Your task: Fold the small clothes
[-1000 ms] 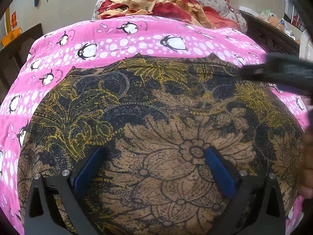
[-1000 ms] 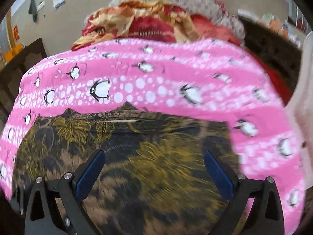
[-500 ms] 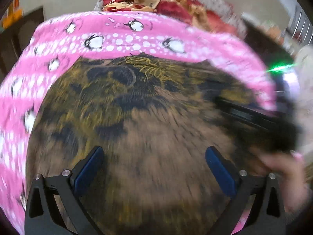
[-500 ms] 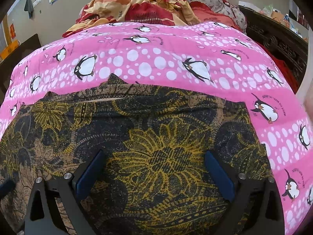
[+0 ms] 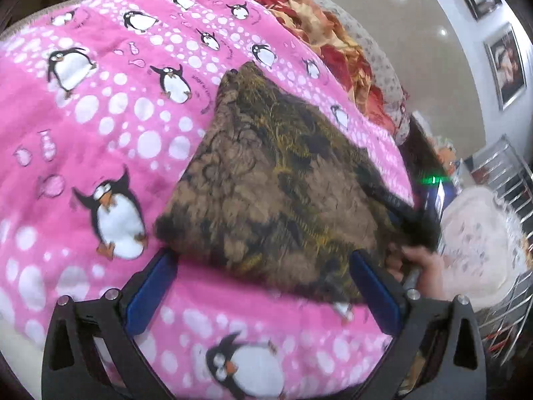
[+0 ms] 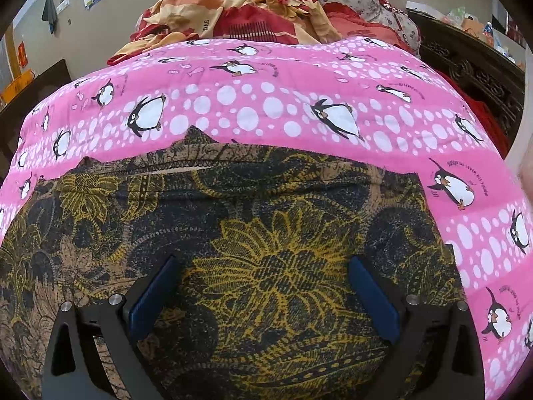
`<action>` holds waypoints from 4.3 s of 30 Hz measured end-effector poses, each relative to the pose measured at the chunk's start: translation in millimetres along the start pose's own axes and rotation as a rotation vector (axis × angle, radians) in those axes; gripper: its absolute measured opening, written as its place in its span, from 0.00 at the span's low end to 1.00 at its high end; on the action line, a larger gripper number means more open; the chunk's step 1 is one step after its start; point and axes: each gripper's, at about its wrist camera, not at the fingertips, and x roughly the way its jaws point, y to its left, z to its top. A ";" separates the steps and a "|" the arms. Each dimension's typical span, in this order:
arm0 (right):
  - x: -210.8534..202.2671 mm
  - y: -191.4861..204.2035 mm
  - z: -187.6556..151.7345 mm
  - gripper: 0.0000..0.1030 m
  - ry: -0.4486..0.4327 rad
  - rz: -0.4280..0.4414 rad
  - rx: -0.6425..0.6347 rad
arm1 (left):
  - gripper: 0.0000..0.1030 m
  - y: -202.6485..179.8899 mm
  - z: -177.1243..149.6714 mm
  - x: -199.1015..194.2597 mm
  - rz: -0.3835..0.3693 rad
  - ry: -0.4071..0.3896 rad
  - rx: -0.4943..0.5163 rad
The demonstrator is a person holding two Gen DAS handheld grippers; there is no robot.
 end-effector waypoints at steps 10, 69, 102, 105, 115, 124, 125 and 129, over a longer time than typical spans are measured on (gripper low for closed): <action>0.5 0.3 0.0 1.00 0.001 0.000 0.001 | 0.94 14.6 35.7 16.5 -0.121 0.023 -0.189; 23.2 384.0 65.2 0.39 0.467 0.021 -0.877 | 0.09 -87.5 8.5 3.4 0.091 -0.185 0.302; -9.9 213.8 114.1 0.09 0.379 0.164 -0.667 | 0.08 -109.9 -5.1 12.7 0.111 -0.128 0.323; -10.7 194.0 122.0 0.08 0.381 0.187 -0.638 | 0.07 -118.4 -7.9 9.9 0.088 -0.122 0.341; -21.8 92.2 137.8 0.07 0.388 0.241 -0.522 | 0.07 -171.1 -28.0 18.7 0.008 -0.091 0.451; -30.3 -11.6 134.8 0.07 0.372 0.222 -0.457 | 0.07 -233.4 -66.3 50.6 -0.059 -0.016 0.580; -32.5 -25.8 135.2 0.07 0.370 0.221 -0.450 | 0.07 -240.8 -70.5 55.1 -0.068 -0.006 0.591; -34.4 -63.5 134.9 0.07 0.354 0.217 -0.424 | 0.07 -263.2 -84.8 73.2 -0.099 0.030 0.606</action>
